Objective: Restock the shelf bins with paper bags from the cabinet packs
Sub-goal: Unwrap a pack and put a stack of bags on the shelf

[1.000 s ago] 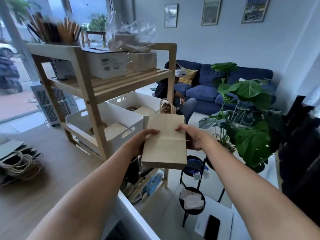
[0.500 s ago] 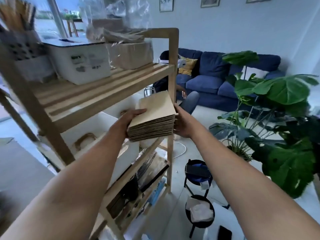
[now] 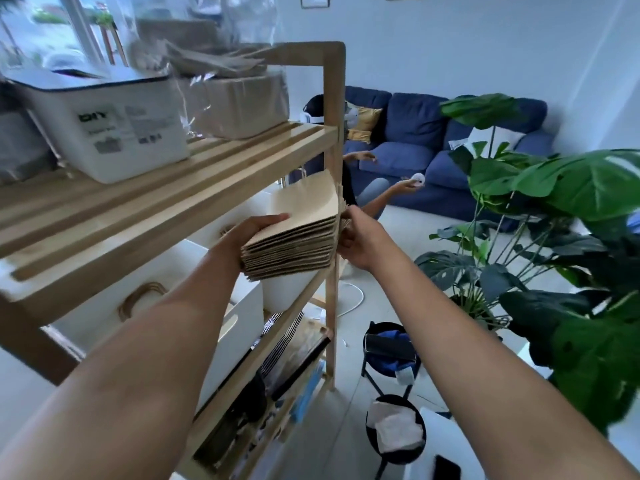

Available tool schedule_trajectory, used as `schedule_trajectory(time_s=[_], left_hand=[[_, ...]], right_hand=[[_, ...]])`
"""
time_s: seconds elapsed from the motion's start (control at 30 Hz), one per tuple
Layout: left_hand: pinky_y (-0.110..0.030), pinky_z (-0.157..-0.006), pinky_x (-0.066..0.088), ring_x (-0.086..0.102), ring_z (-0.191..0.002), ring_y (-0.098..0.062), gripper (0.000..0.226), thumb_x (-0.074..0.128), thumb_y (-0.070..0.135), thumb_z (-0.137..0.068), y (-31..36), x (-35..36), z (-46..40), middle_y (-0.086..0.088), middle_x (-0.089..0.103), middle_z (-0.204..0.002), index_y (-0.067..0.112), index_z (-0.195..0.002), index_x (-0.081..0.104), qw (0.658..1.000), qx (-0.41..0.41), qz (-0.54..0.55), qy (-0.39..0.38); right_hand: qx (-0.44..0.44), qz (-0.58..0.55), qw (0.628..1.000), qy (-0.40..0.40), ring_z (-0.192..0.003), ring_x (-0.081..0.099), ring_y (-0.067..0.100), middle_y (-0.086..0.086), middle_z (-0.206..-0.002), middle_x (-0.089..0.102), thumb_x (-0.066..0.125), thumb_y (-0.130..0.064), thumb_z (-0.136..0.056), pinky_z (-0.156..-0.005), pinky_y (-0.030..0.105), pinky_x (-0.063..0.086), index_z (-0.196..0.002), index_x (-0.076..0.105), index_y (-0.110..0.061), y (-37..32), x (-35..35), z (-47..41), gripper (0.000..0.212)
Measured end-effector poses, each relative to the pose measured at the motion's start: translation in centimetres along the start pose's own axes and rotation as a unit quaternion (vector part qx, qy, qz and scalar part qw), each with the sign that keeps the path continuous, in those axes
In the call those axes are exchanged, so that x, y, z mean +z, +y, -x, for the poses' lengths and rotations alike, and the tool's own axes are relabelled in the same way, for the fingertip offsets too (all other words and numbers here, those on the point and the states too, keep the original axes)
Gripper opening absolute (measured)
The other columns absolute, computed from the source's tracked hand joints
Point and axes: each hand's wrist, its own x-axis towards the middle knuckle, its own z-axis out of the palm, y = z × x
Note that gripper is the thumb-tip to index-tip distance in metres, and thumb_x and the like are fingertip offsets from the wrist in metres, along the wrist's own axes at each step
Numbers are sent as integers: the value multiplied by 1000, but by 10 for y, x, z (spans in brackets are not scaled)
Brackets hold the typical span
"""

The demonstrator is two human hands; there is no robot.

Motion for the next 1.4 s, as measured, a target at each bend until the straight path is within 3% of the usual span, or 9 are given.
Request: schedule_trajectory(time_s=[0.17,0.3,0.37,0.6,0.83,1.07,1.2,1.3,1.4], left_hand=[[-31,-66,60,72,-69,-24,33,63,32,-83,-2,15,14,-12,73,-83,4,-102,65,999,-14,-21,-24],[-26,-59,59,73,-62,-19,21,59,26,-91,-5,28,24,-7,75,-76,7,-99,65,997,-1,-82,4],[-27,-62,59,73,-65,-18,20,60,26,-91,-8,31,29,-7,76,-79,9,-100,66,995,-7,-97,6],[-28,-69,57,71,-70,-19,22,57,33,-92,-28,54,39,-5,75,-83,15,-102,65,995,22,-89,31],[-30,-72,55,67,-73,-21,35,64,48,-86,-43,60,54,-7,72,-89,16,-101,66,989,15,-129,63],[-19,-46,55,67,-44,-12,25,59,41,-91,-34,37,71,0,72,-58,17,-86,64,991,55,-77,95],[-19,-45,55,66,-43,-12,24,60,39,-91,-31,22,70,1,71,-56,16,-86,62,986,70,-45,144],[-22,-42,53,68,-46,-15,30,68,39,-85,-35,11,62,-7,73,-75,12,-97,63,980,56,-1,191],[-30,-57,57,72,-70,-23,68,85,46,-57,-39,0,43,-11,74,-99,9,-111,65,965,71,57,247]], right_hand=[[17,-22,999,30,-33,49,11,0,-36,48,38,-9,-93,-39,15,39,-62,43,-13,12,-13,5,32],[35,-50,997,55,-74,59,26,13,-83,61,40,-39,-94,-80,31,48,-84,62,-12,20,-20,11,36],[37,-56,998,18,-81,62,28,14,-88,68,41,-50,-95,-86,36,49,-93,66,-12,21,-23,20,46],[5,21,999,28,-71,58,25,15,-95,65,33,-20,-97,-67,31,48,-91,58,-8,26,-24,40,28],[-7,75,996,54,-64,56,22,7,-77,58,34,-17,-96,-63,32,50,-87,54,-10,27,-23,50,23],[-20,79,997,1,-67,60,22,9,-78,63,47,-22,-95,-65,31,51,-84,60,-10,20,4,55,21],[-2,103,995,-18,-61,63,16,3,-72,65,55,-34,-93,-61,26,54,-82,61,-15,21,17,48,24],[7,109,994,1,-57,53,13,0,-68,53,51,-38,-96,-48,23,45,-76,50,-17,25,19,43,29],[18,120,992,14,-64,53,14,0,-81,54,47,-44,-95,-46,20,44,-90,52,-18,28,16,32,27]])
